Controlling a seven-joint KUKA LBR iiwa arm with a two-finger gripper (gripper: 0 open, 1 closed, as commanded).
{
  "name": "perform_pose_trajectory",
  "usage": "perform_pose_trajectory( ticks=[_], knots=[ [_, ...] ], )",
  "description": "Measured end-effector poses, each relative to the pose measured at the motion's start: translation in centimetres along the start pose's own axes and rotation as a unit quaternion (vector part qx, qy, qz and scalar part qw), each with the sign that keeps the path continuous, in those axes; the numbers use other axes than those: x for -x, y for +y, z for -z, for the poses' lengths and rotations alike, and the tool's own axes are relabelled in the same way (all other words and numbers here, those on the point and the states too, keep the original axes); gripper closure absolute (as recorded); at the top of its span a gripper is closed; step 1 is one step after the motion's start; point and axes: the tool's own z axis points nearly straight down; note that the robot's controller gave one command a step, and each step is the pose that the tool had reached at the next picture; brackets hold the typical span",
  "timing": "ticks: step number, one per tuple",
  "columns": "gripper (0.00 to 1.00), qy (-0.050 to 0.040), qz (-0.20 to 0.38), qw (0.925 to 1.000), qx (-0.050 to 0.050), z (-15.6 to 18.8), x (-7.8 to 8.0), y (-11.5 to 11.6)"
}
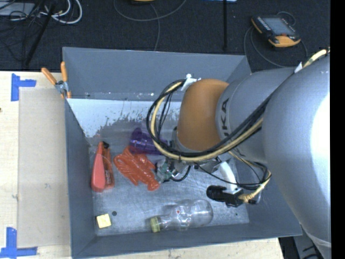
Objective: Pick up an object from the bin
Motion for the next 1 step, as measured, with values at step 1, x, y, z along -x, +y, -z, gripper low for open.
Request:
perform_pose_trajectory(
  ticks=[1],
  knots=[
    [1.0,-0.0017,-0.021,0.9998,0.002,0.4,-2.13,2.57]
  ],
)
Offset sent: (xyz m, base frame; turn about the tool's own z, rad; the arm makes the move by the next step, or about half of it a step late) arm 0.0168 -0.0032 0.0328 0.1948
